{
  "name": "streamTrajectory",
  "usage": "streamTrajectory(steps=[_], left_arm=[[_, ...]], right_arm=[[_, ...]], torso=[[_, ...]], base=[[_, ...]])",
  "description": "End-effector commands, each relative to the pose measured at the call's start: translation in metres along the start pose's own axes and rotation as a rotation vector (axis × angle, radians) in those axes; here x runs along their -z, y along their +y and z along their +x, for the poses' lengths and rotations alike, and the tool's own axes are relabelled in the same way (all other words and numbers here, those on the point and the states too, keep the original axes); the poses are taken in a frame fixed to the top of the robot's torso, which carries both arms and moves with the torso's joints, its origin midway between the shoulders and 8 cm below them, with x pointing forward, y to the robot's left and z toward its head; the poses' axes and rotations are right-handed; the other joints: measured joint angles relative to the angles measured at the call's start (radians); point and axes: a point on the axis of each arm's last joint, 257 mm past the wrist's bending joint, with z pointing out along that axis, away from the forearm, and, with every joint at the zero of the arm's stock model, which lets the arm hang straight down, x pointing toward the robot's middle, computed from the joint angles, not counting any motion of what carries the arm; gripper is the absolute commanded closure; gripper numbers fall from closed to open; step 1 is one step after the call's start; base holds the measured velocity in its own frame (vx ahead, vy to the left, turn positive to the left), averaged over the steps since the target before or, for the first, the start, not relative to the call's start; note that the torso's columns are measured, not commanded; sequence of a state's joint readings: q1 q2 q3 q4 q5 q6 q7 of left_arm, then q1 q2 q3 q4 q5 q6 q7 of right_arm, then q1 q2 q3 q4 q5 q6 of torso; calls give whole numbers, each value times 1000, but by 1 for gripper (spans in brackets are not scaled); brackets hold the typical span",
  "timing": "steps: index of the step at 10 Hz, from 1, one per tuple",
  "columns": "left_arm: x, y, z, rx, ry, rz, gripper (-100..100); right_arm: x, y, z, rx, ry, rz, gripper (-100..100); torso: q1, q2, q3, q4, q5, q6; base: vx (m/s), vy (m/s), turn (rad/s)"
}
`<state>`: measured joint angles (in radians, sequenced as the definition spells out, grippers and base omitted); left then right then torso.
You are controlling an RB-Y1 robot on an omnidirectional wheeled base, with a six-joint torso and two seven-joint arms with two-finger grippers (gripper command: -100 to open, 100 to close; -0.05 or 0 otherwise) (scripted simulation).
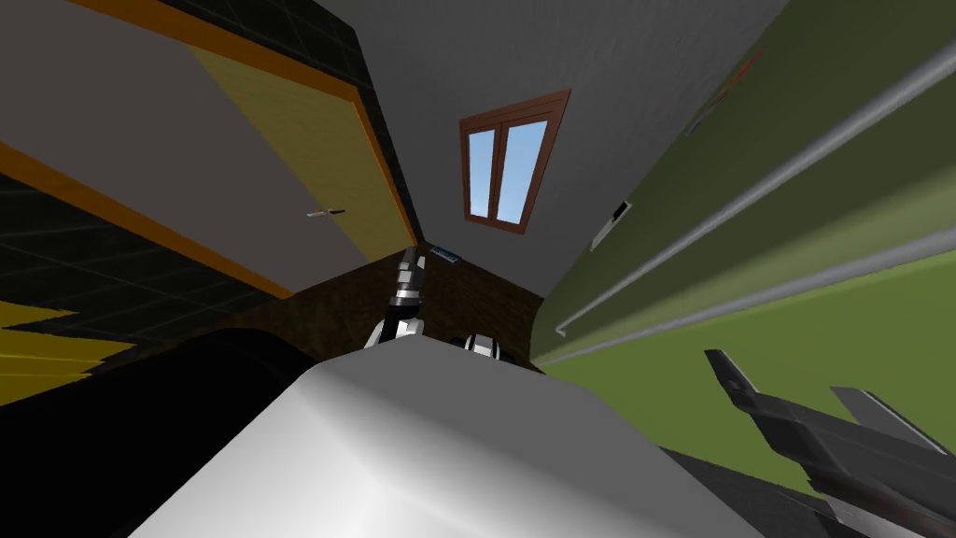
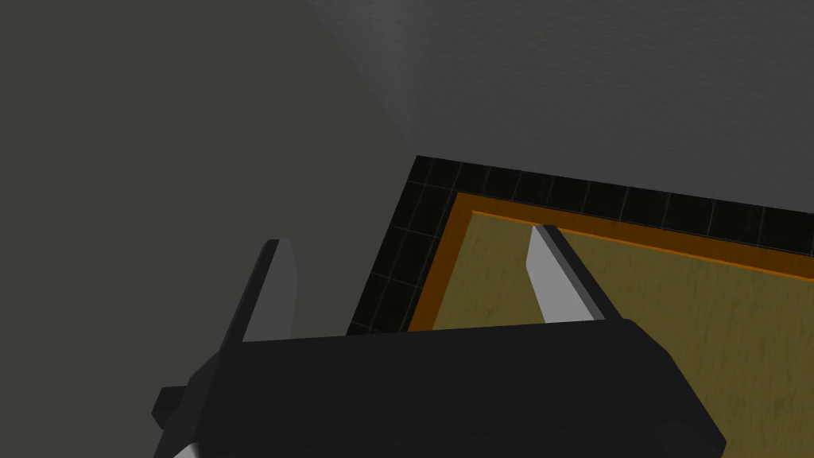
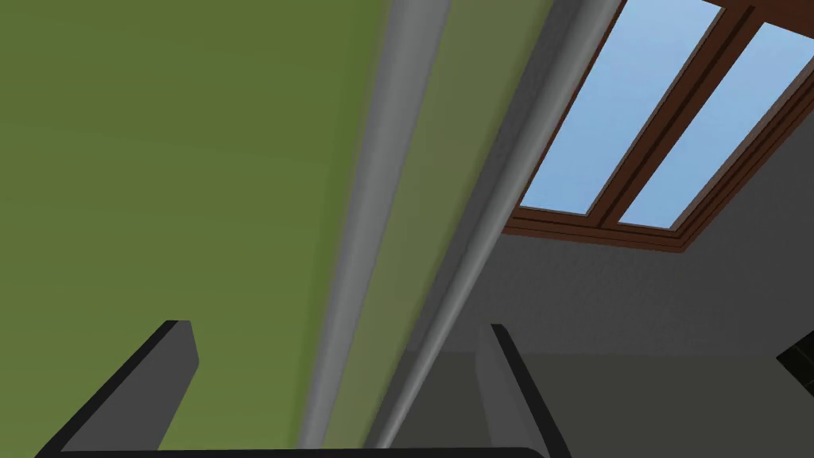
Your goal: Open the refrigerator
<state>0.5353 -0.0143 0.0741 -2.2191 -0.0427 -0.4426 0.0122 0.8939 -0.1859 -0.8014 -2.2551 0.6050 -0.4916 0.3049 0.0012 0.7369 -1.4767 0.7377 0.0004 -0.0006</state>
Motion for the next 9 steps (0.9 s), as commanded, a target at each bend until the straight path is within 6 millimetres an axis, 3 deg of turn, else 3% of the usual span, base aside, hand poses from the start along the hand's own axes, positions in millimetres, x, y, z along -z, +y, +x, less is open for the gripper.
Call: streamTrajectory(steps=[1, 6, 7, 8, 9], left_arm=[[0, 0, 0, 0, 0, 0, 0], [0, 0, 0, 0, 0, 0, 0], [0, 0, 0, 0, 0, 0, 0], [0, 0, 0, 0, 0, 0, 0], [0, 0, 0, 0, 0, 0, 0]], right_arm=[[16, -27, 0, 155, 60, 43, -100], [38, -68, -6, 353, 139, 103, -100], [49, -84, -7, 438, 181, 124, -100], [49, -86, -9, 443, 180, 127, -100], [60, -102, -11, 527, 222, 147, -100]], torso=[[-1, 2, 1, 0, 0, 2], [-2, 1, 1, 0, 0, 0], [-1, 1, 1, 0, 0, 1], [-1, 1, 0, 0, 0, 0], [-1, 1, 1, 0, 0, 1]], base=[[50, 64, 167], [38, 42, 147], [49, 43, 215], [37, 37, 99], [47, 49, 202]])
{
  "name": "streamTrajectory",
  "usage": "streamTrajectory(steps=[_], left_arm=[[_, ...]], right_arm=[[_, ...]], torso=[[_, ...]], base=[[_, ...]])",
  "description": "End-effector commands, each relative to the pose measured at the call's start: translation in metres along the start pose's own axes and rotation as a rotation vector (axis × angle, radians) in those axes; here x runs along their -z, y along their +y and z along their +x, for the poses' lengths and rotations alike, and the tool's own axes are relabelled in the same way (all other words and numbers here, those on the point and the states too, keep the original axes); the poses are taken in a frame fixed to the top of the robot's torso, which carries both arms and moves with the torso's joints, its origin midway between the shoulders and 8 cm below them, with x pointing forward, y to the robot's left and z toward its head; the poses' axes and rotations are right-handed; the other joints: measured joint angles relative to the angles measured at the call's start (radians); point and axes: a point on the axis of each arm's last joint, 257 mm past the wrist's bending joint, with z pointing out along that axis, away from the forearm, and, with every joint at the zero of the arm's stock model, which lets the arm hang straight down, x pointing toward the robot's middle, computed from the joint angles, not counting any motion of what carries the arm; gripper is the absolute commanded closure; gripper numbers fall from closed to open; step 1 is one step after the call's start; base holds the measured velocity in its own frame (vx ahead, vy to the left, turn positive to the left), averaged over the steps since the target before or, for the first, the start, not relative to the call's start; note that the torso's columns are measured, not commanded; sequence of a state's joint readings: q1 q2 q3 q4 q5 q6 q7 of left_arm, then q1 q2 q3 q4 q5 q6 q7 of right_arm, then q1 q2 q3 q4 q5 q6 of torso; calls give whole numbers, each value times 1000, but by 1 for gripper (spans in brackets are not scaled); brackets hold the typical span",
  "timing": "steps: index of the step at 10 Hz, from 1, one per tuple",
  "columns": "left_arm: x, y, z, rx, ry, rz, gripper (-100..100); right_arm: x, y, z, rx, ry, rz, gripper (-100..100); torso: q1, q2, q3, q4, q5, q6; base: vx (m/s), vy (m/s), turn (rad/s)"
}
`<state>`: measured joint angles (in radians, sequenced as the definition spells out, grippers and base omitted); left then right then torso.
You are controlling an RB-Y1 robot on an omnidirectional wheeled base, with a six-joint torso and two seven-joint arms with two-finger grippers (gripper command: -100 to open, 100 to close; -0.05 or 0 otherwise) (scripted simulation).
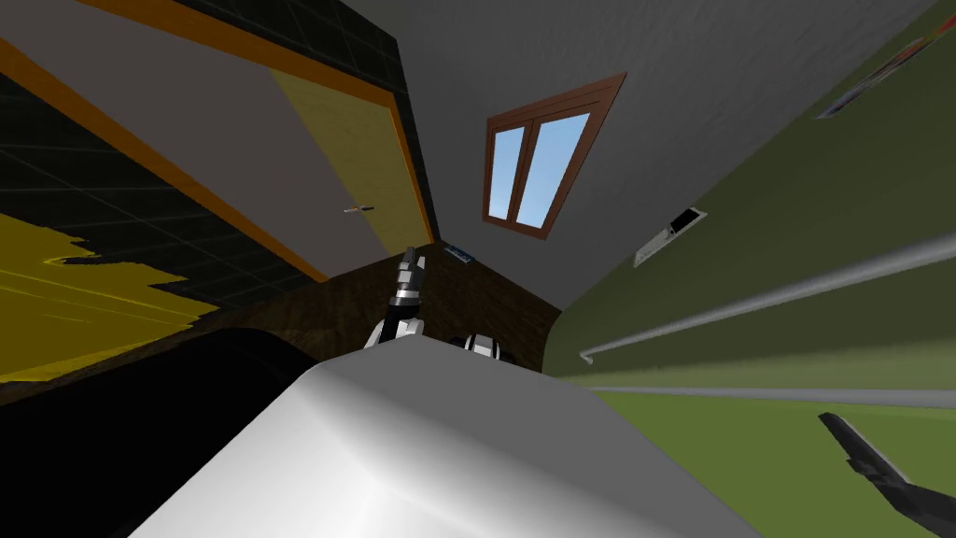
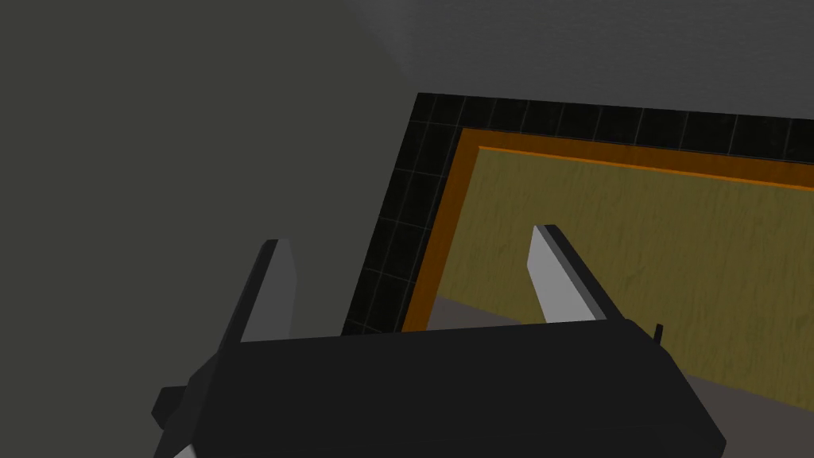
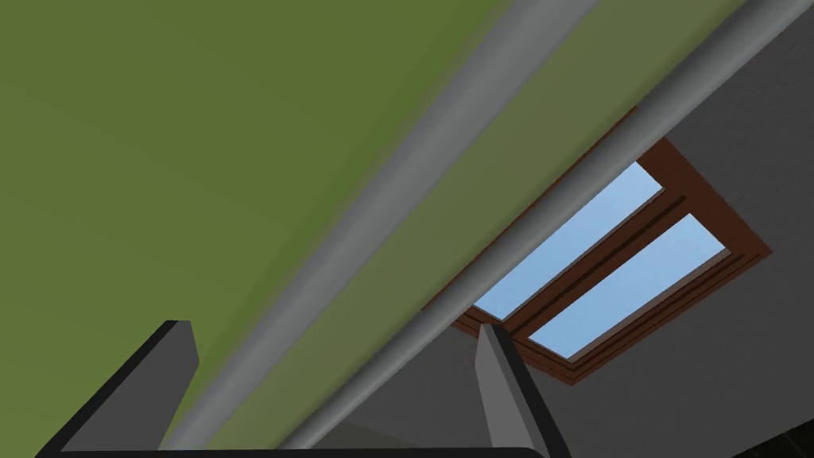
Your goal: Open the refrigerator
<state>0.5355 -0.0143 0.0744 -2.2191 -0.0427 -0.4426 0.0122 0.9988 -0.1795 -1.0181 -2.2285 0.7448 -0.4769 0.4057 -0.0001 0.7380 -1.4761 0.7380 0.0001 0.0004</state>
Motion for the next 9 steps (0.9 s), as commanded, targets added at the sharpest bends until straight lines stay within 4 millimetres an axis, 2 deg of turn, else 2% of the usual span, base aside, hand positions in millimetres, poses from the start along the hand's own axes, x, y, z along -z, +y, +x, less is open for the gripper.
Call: streamTrajectory(steps=[1, 2, 3, 5, 6, 8, 9], left_arm=[[0, 0, 0, 0, 0, 0, 0], [0, 0, 0, 0, 0, 0, 0], [0, 0, 0, 0, 0, 0, 0], [0, 0, 0, 0, 0, 0, 0], [0, 0, 0, 0, 0, 0, 0], [0, 0, 0, 0, 0, 0, 0], [0, 0, 0, 0, 0, 0, 0]], right_arm=[[10, -23, 5, 105, 47, 28, -100], [19, -38, 10, 184, 87, 42, -100], [20, -42, 9, 193, 87, 49, -100], [37, -73, 15, 351, 163, 74, -100], [38, -78, 12, 363, 163, 83, -100], [54, -107, 12, 512, 231, 102, -100], [55, -112, 9, 523, 231, 110, -100]], torso=[[1, 0, 0, 0, 0, -1], [0, 0, 0, 0, 0, 0], [0, 0, 0, 0, 0, -1], [1, 0, 0, 0, 0, 0], [2, -1, 0, 0, 0, -1], [-1, 1, 0, 0, 0, 0], [0, -1, -1, 0, 0, -1]], base=[[44, 41, 97], [50, 38, 223], [43, 24, 95], [61, 59, 232], [51, 42, 121], [61, 38, 203], [48, 37, 63]])
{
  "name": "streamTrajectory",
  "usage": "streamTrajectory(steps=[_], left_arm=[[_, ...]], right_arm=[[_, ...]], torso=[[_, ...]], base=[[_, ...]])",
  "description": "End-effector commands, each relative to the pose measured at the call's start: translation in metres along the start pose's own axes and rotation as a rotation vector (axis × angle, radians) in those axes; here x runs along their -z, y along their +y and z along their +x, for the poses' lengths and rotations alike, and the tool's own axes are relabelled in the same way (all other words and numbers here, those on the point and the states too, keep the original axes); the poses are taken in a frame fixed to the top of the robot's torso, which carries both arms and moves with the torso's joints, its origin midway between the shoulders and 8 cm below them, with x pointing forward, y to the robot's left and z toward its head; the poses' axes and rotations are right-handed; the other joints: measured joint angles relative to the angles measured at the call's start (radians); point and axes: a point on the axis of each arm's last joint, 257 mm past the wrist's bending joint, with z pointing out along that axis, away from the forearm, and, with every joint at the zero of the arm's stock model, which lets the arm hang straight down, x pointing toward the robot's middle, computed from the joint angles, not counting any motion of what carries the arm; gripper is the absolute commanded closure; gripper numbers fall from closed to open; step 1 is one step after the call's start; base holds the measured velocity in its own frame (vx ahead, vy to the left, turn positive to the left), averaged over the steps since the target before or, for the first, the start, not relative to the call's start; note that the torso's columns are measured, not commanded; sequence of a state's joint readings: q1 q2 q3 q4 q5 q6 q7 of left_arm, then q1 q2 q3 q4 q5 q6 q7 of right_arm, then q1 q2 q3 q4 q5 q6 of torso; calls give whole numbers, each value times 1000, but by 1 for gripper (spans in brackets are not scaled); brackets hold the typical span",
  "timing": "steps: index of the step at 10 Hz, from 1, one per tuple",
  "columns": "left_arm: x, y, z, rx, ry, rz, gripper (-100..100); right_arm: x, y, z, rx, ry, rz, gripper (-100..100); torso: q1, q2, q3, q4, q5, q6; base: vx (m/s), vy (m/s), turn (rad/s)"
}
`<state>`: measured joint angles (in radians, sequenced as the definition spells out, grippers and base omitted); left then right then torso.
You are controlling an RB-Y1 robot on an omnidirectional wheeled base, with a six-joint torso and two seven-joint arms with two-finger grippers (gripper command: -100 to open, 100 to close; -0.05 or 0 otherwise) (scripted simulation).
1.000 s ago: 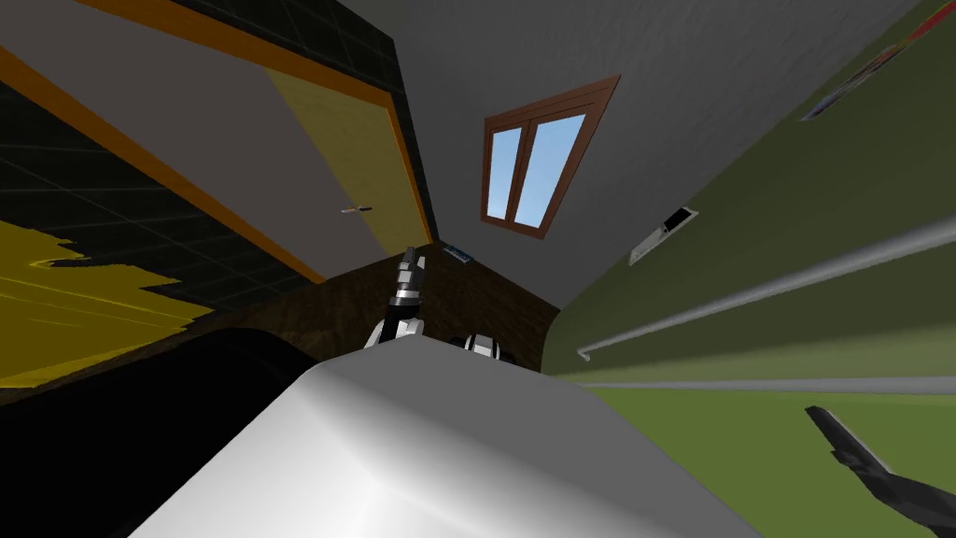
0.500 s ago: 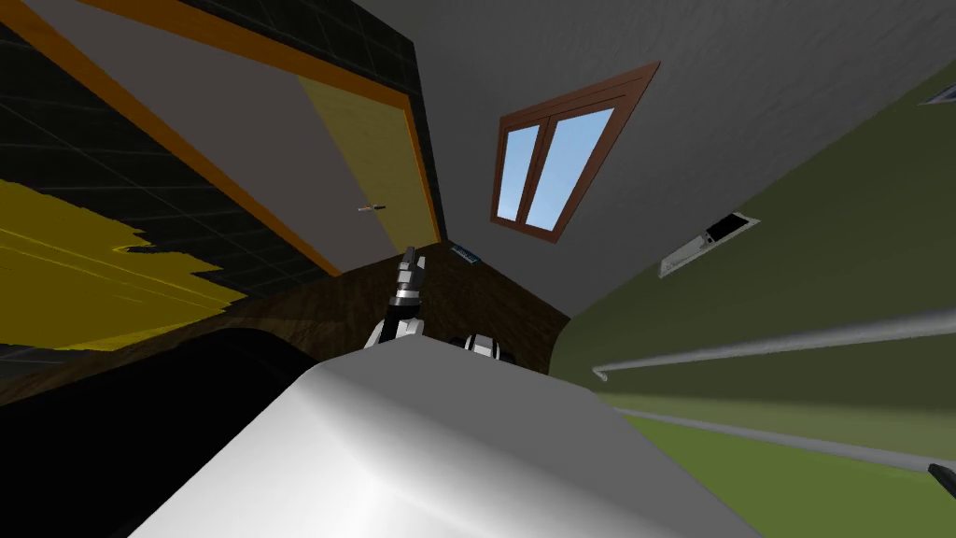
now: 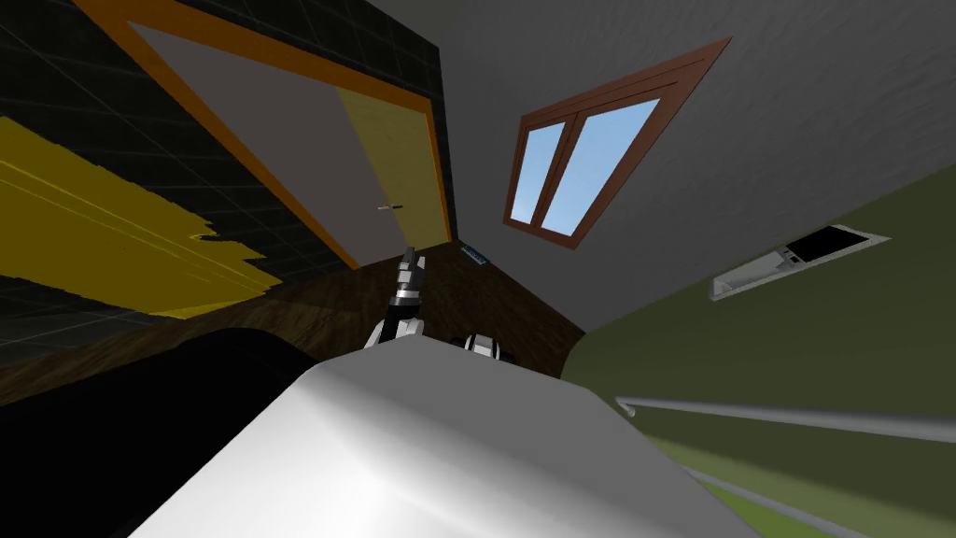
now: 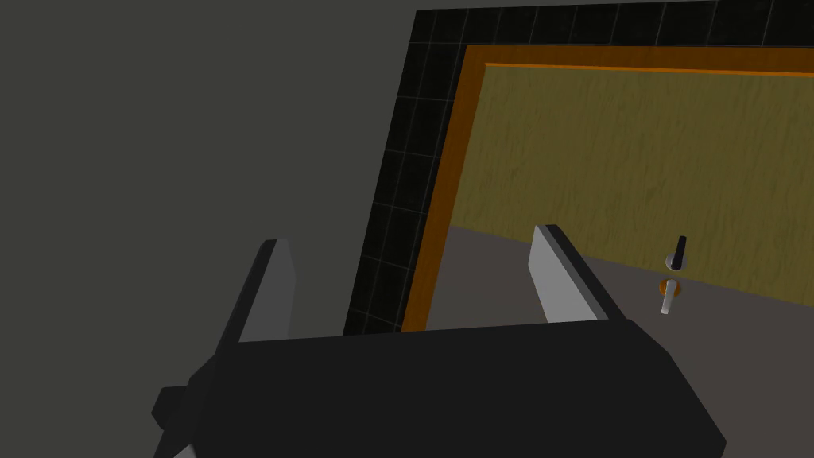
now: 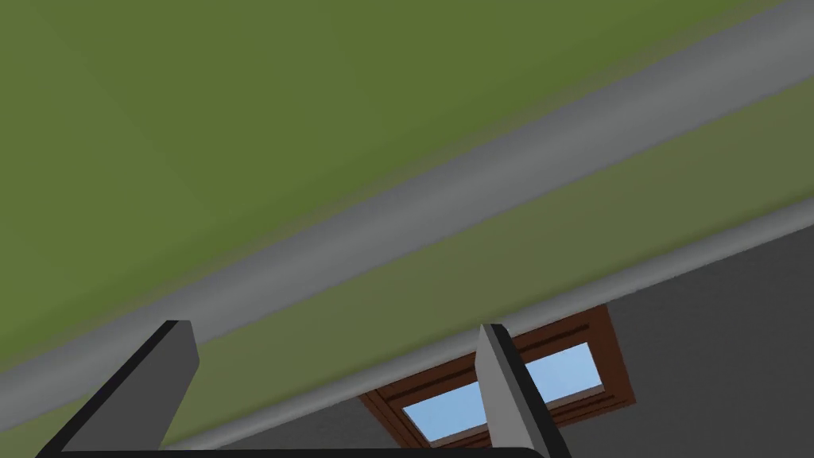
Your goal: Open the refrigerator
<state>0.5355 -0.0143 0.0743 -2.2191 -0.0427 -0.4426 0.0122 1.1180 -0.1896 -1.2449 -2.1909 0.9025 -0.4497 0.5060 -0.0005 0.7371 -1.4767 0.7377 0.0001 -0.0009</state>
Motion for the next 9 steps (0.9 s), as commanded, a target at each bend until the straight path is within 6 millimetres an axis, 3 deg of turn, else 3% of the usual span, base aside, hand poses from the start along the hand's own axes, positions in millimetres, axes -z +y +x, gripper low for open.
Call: streamTrajectory(steps=[1, 5, 9], left_arm=[[0, 0, 0, 0, 0, 0, 0], [0, 0, 0, 0, 0, 0, 0], [0, 0, 0, 0, 0, 0, 0]], right_arm=[[10, -28, 11, 126, 49, 23, -100], [21, -69, 17, 321, 112, 46, -100], [24, -81, 16, 377, 126, 54, -100]], torso=[[-1, -1, -2, -1, 1, -1], [-2, -9, -10, -2, 7, -6], [-5, -16, -20, -5, 14, -12]], base=[[35, 33, 149], [42, 44, 140], [25, 22, 49]])
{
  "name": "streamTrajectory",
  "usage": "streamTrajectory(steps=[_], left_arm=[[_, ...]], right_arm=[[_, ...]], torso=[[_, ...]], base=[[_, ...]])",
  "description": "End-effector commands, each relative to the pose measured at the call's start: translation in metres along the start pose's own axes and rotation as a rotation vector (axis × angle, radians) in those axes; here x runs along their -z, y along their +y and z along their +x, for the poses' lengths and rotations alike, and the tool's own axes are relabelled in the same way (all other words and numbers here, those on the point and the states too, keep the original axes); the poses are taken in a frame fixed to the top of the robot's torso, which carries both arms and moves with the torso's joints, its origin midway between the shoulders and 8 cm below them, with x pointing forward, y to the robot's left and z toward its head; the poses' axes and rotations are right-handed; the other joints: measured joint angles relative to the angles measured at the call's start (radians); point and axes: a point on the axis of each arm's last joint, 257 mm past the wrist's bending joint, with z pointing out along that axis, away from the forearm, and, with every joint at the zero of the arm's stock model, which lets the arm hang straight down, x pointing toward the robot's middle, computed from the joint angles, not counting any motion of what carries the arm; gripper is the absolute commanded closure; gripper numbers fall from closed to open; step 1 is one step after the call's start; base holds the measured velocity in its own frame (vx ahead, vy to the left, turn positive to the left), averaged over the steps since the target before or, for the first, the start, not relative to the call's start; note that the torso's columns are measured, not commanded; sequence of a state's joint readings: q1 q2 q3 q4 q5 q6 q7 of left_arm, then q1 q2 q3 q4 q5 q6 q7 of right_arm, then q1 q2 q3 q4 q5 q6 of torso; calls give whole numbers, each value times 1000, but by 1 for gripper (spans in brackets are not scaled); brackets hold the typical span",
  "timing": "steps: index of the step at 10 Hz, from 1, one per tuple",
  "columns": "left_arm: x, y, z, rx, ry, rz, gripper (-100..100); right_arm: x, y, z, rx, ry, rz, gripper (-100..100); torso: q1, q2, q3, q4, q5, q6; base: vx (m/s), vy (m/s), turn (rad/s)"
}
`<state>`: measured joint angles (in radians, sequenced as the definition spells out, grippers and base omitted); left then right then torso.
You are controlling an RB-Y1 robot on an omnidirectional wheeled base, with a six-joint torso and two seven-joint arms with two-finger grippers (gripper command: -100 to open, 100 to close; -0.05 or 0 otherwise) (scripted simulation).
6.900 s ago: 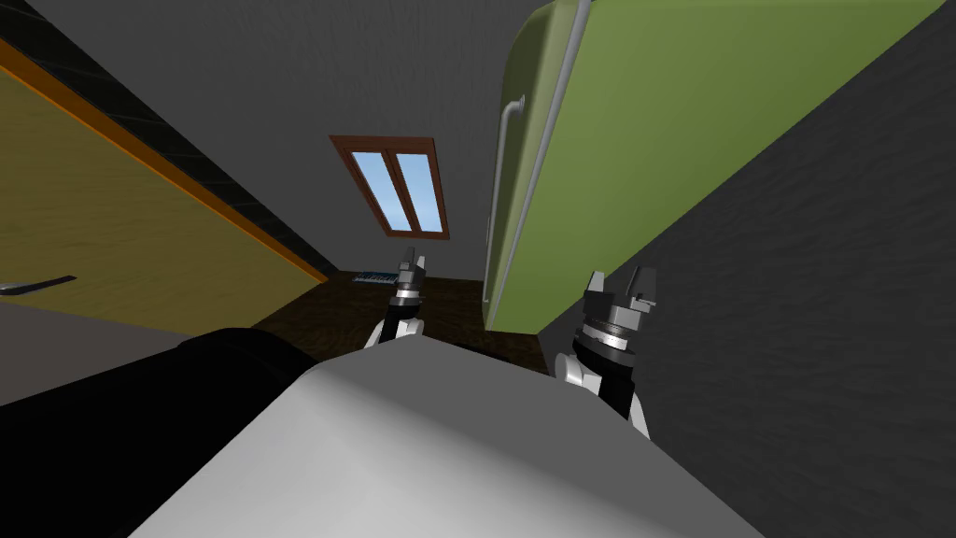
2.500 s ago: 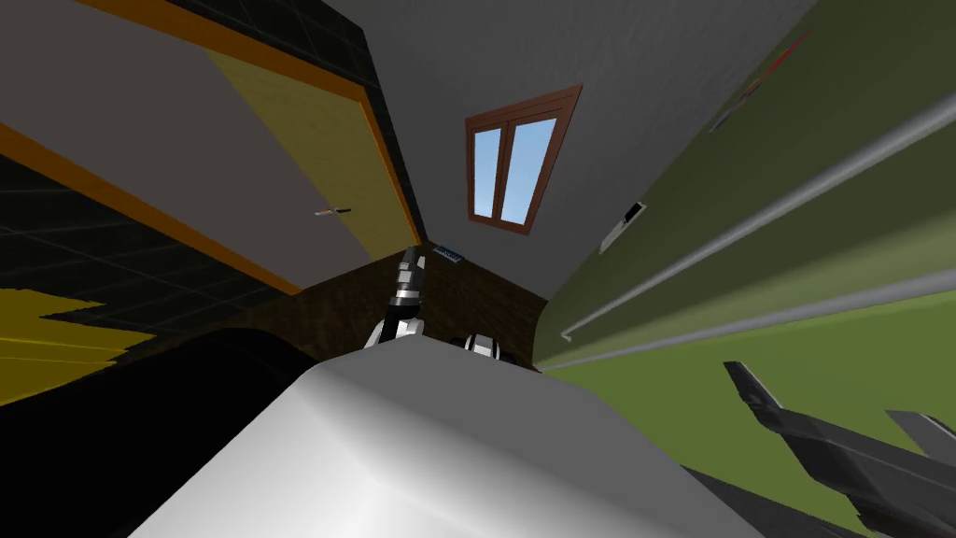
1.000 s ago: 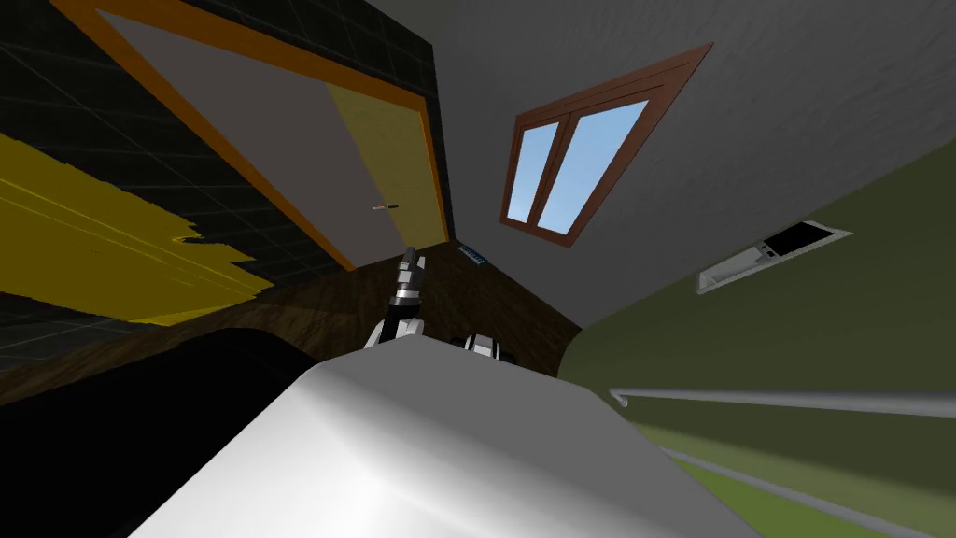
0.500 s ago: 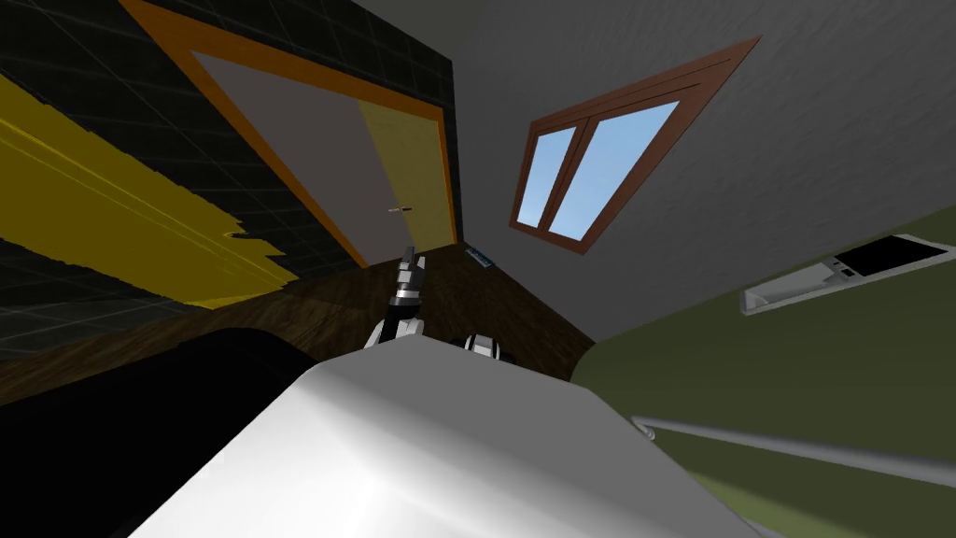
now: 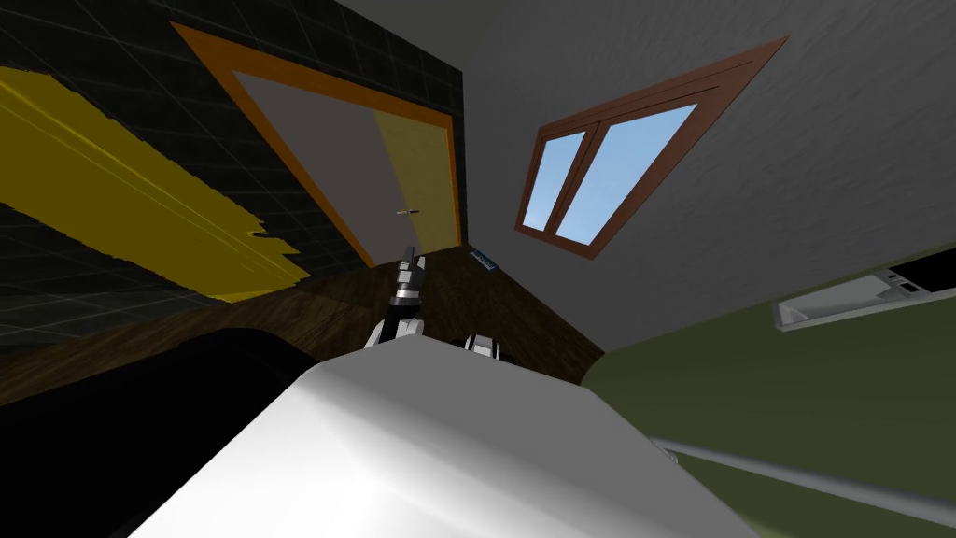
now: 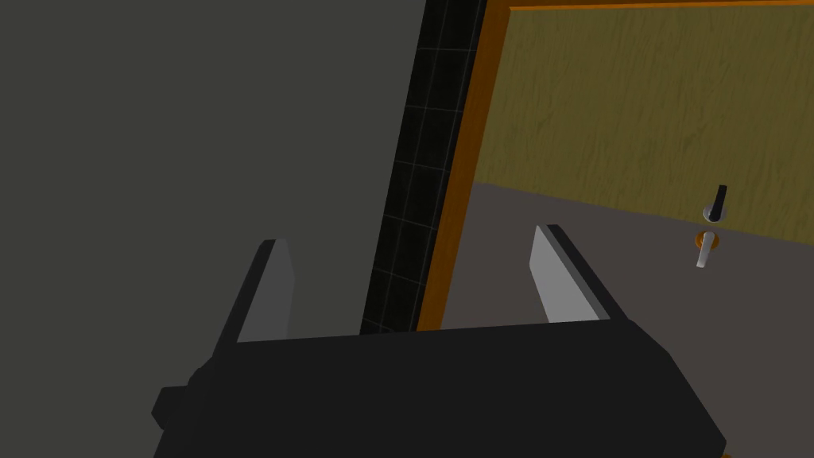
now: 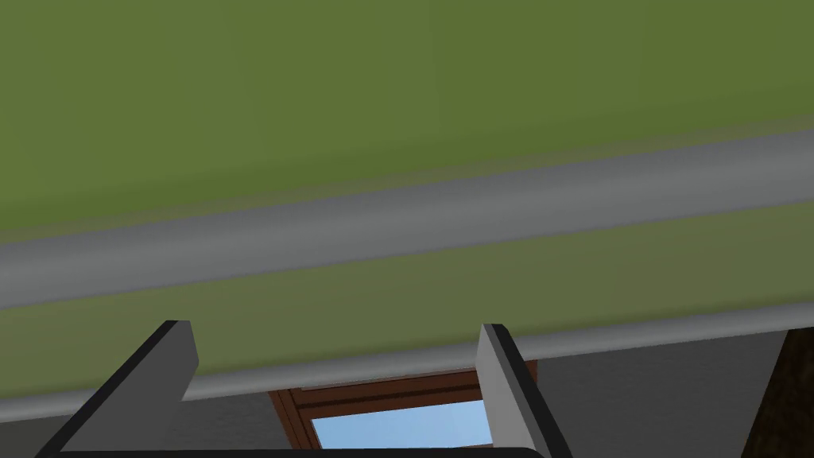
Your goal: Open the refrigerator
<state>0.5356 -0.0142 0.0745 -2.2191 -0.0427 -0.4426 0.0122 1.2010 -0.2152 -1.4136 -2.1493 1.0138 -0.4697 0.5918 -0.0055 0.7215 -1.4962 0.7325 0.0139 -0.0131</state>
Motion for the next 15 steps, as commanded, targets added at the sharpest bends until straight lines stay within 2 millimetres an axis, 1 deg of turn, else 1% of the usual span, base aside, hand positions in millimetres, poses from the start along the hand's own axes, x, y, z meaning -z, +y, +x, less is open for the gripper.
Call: streamTrajectory(steps=[1, 2, 3, 5, 6, 10, 12, 13, 14, 15], left_arm=[[0, 0, 0, 0, 0, 0, 0], [0, 0, 0, 0, 0, 0, 0], [0, 0, 0, 0, 0, 0, 0], [0, 0, 0, 0, 0, 0, 0], [0, 0, 0, 0, 0, 0, 0], [0, 0, 0, 0, 0, 0, 0], [0, 0, 0, 0, 0, 0, 0], [0, 0, 0, 0, 0, 0, 0], [0, 0, 0, 0, 0, 0, 0], [0, 0, 0, 0, 0, 0, 0]], right_arm=[[-1, -26, 0, 68, 13, 41, -100], [-1, -26, 0, 68, 13, 41, -100], [0, -34, 1, 105, 20, 44, -100], [0, -34, 1, 105, 20, 44, -100], [0, -39, 2, 134, 24, 47, -100], [0, -39, 2, 134, 24, 47, -100], [0, -43, 2, 154, 27, 48, -100], [3, -26, 4, 130, 27, 2, -100], [4, -24, 6, 127, 31, -5, -100], [7, -25, 12, 121, 45, -9, 100]], torso=[[1, 0, 0, 0, 0, 0], [0, -1, -2, 0, 2, -2], [0, -3, -3, -1, 1, -2], [-1, -4, -5, -2, 3, -4], [0, -4, -5, -2, 2, -4], [-3, -7, -9, -4, 4, -6], [-3, -7, -8, -3, 4, -7], [-2, -8, -9, -4, 4, -6], [2, -5, -3, -3, -2, -2], [4, 1, 5, 0, -6, 2]], base=[[12, 24, 88], [11, 11, 38], [19, 4, 75], [2, 15, 15], [12, 4, 77], [5, 1, -7], [3, 4, 31], [-17, 19, -60], [-26, 24, -66], [49, -52, -42]])
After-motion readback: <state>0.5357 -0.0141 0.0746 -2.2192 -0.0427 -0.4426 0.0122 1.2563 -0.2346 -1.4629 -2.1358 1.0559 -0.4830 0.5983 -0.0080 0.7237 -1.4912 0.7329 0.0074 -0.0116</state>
